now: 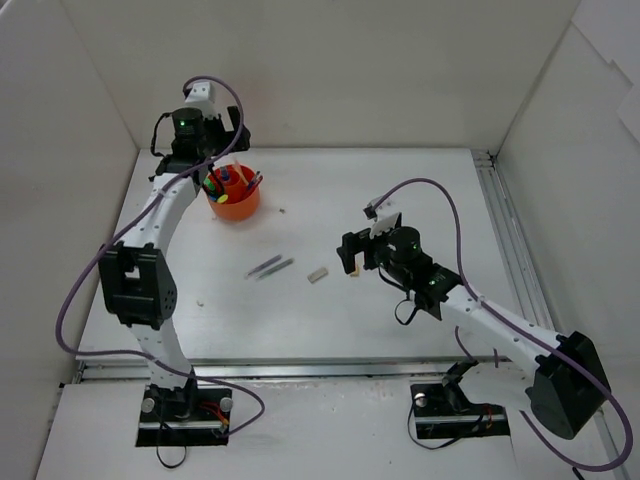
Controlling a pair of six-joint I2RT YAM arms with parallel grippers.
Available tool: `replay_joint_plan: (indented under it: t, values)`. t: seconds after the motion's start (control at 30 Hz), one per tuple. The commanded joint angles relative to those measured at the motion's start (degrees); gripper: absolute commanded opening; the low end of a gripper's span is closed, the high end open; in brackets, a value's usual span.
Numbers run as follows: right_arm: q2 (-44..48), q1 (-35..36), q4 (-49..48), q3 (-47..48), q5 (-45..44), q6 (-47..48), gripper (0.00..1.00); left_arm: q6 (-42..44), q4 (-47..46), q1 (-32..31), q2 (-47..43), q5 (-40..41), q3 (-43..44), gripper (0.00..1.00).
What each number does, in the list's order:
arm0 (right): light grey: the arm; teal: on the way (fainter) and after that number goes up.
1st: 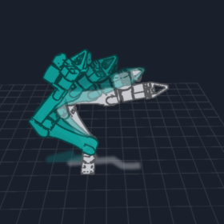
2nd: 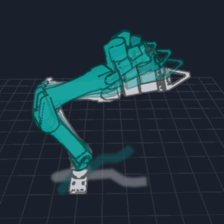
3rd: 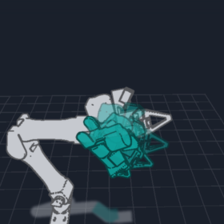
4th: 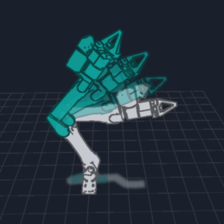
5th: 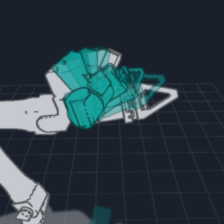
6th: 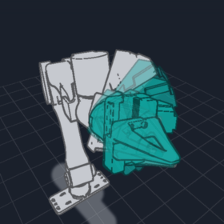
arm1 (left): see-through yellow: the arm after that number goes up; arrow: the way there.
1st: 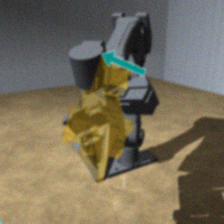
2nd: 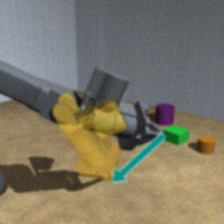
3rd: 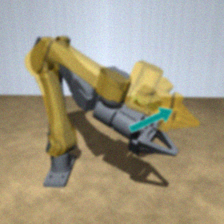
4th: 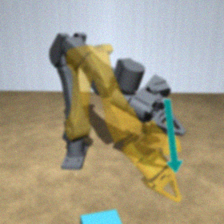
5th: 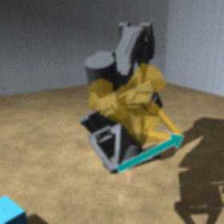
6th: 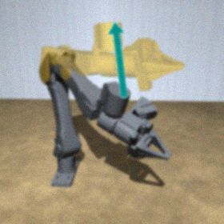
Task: Sort the stationery into containers
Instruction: Move the pen to the center of the board.
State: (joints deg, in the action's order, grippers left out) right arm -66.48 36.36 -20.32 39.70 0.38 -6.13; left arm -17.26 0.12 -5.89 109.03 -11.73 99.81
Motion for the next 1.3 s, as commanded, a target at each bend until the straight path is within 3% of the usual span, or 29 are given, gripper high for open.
replay_joint_plan:
  t: [0.0, 0.1, 0.2, 0.3, 0.43, 0.57, 0.7, 0.93, 1.27]
  values:
    - [3.4, 0.4, -1.0, -0.8, 1.1, -0.8, 0.98, -4.0, 6.5, -2.1, -12.8, 1.7, -1.9, 0.99]
    - [4.9, 0.6, 1.3, -1.5, 1.0, -1.1, 0.98, -8.2, 12.3, -3.5, -22.1, 1.4, -12.2, 1.0]
    - [6.6, 1.3, 4.0, -2.0, 0.7, -1.3, 0.98, -13.9, 12.5, -6.6, -32.1, 0.7, -30.7, 1.0]
    - [8.3, 2.0, 5.9, -2.8, 0.4, -0.5, 0.98, -17.0, 14.2, -10.9, -39.5, 2.3, -40.2, 1.0]
    - [10.7, 2.6, 8.4, -3.7, -0.2, -0.6, 0.98, -27.4, 21.0, -15.2, -43.1, 5.7, -47.5, 1.0]
    - [12.8, 3.2, 7.8, -5.3, -1.9, -1.5, 0.98, -37.4, 17.7, -17.8, -42.0, 5.3, -54.0, 1.0]
    - [13.5, 3.5, 8.4, -5.5, -2.5, -2.0, 0.98, -43.2, 15.5, -17.8, -35.7, 7.2, -52.3, 1.0]
    - [14.1, 3.9, 10.5, -4.9, -4.6, -1.5, 0.98, -51.8, 21.4, -16.7, -20.3, 10.2, -41.1, 1.0]
    - [15.5, 4.2, 13.9, -3.9, -8.7, 0.9, 0.98, -57.1, 27.2, -14.9, -12.3, 14.2, -33.7, 1.0]
